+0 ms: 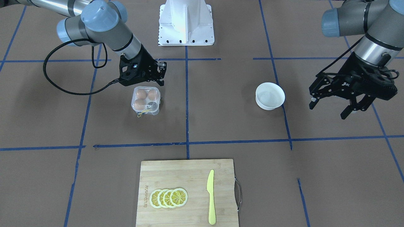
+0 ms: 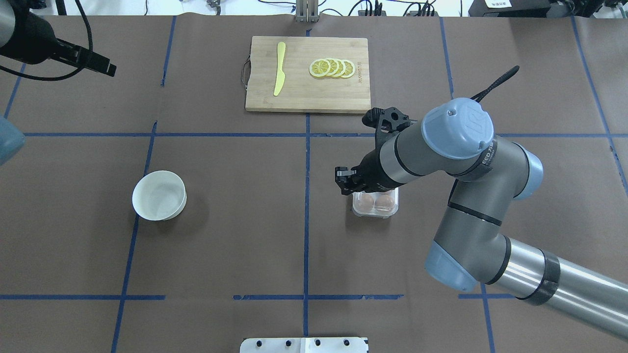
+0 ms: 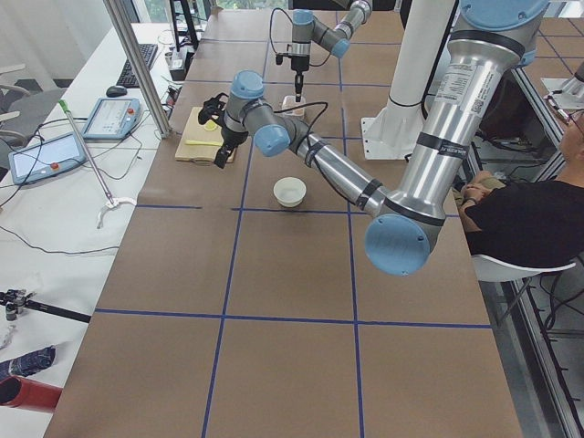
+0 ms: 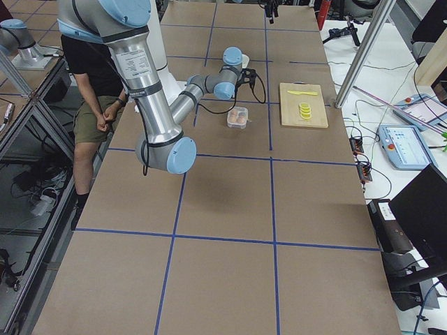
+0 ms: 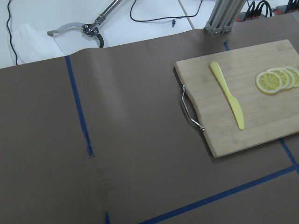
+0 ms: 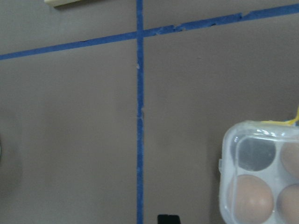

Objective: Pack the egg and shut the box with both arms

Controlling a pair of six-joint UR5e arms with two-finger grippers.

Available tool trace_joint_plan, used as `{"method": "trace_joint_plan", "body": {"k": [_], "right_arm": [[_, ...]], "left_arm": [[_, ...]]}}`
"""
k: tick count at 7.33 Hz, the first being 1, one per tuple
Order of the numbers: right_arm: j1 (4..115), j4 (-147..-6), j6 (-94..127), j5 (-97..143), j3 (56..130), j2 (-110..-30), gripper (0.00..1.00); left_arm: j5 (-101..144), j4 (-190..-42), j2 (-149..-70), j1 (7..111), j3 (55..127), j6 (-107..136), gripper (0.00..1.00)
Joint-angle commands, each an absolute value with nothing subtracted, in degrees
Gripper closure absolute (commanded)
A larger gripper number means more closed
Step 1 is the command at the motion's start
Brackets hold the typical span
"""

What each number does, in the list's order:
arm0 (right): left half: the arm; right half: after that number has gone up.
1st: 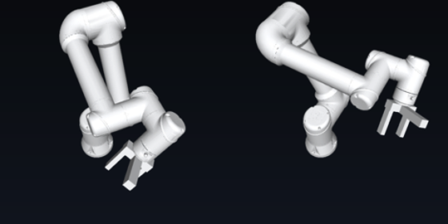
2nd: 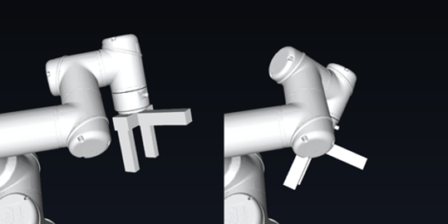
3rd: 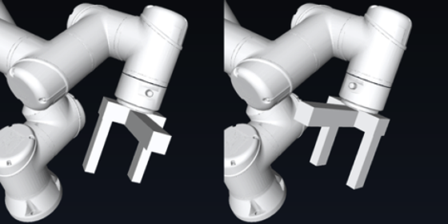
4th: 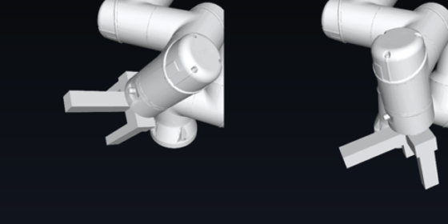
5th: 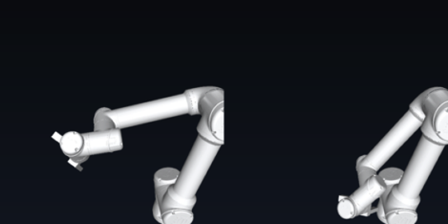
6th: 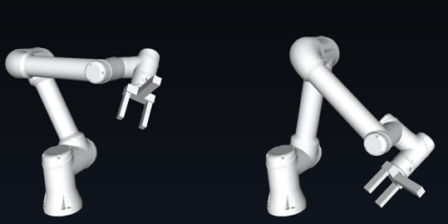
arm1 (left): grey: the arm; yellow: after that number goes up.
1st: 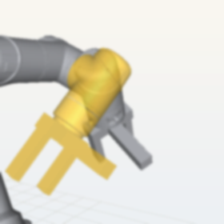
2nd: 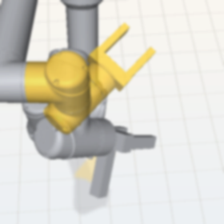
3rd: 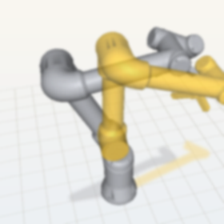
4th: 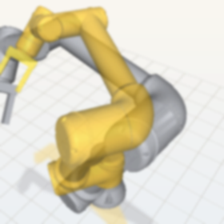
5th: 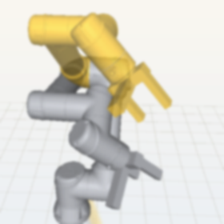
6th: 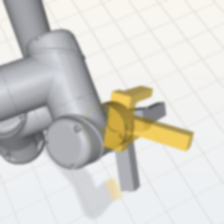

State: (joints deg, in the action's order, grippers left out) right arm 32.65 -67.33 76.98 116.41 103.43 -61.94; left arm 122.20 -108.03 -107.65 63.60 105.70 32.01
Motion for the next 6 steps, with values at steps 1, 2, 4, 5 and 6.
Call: {"method": "trace_joint_plan", "body": {"k": [1, 2, 4, 5, 6], "right_arm": [[35.7, -68.4, 80.9, 116.1, 104.1, -59.6, 0.0], [40.9, -73.1, 80.0, 117.5, 105.4, -60.6, 0.0], [52.2, -80.8, 64.3, 125.3, 106.9, -65.6, 0.0], [58.8, -83.5, 50.5, 130.4, 106.6, -70.2, 0.0], [65.4, -85.1, 36.1, 133.0, 106.0, -76.1, 0.0]], "left_arm": [[122.6, -107.9, -103.1, 66.3, 105.4, 31.2, 0.0], [123.3, -107.9, -100.3, 68.8, 105.3, 27.1, 0.0], [127.7, -107.1, -98.9, 76.3, 101.3, 14.4, 0.0], [129.0, -103.5, -98.5, 80.6, 99.9, 9.5, 0.0], [129.0, -98.8, -98.8, 83.2, 99.8, 3.6, 0.0]]}}
